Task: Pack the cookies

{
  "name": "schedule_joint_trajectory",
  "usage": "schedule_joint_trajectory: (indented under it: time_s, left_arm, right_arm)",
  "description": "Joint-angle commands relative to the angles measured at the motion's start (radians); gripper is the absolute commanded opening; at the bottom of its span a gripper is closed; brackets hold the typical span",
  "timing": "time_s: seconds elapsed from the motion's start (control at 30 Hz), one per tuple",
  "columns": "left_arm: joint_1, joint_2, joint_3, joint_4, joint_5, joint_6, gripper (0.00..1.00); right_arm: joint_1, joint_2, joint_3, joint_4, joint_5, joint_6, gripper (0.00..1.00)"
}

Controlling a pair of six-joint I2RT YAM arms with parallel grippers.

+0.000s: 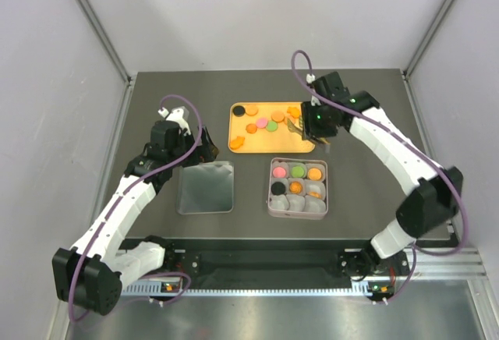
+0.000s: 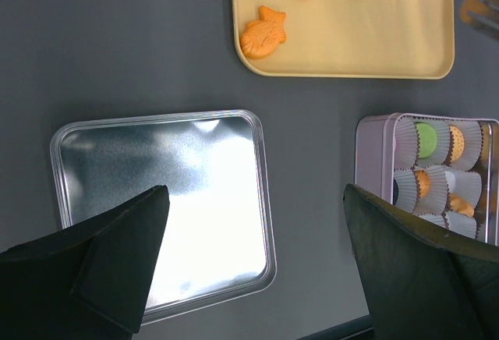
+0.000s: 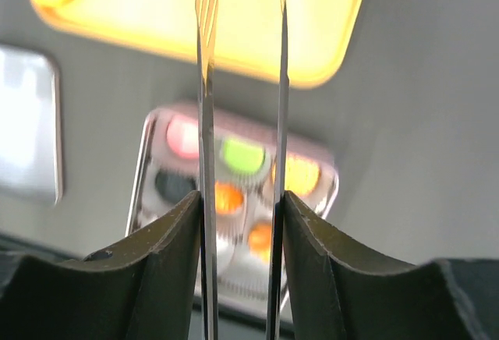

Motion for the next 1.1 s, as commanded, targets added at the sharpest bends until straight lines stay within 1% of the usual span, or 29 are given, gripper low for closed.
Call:
schedule_joint_trajectory:
  time_s: [0.0,0.03,0.13,0.23,0.37,0.53,0.63,1.07]
  left_arm:
    - [0.004,-0.027,0.006,0.026,0.001,0.002,0.98]
    - [0.004,-0.025,0.006,0.025,0.0,0.002,0.98]
    - [0.004,-0.028,0.004,0.023,-0.007,0.004,0.98]
    - [0.004,-0.027,0.004,0.023,-0.01,0.004,0.98]
    - [0.004,-0.022,0.004,0.023,-0.007,0.004,0.98]
    - [0.004,-0.015,0.004,0.022,-0.005,0.004,0.98]
    - [0.004,-0.018,0.003,0.022,-0.008,0.004,0.98]
    - [0.004,-0.012,0.004,0.022,-0.008,0.004,0.98]
  right_arm:
    - [-0.02,0.106,0.126,0.098,0.064,-0.034,0.43]
    - [-0.022,0.161,0.168,0.101,0.07,-0.039,0.43]
    - [-0.029,0.254,0.224,0.103,0.122,-0.048,0.43]
    - [-0.034,0.298,0.247,0.109,0.124,-0.048,0.42]
    - [-0.034,0.298,0.206,0.149,0.084,-0.042,0.43]
    - [-0.034,0.304,0.192,0.161,0.055,-0.037,0.43]
    - [-0.036,0.312,0.184,0.167,0.054,-0.036,0.45]
    - [-0.045,0.327,0.138,0.193,0.034,-0.028,0.45]
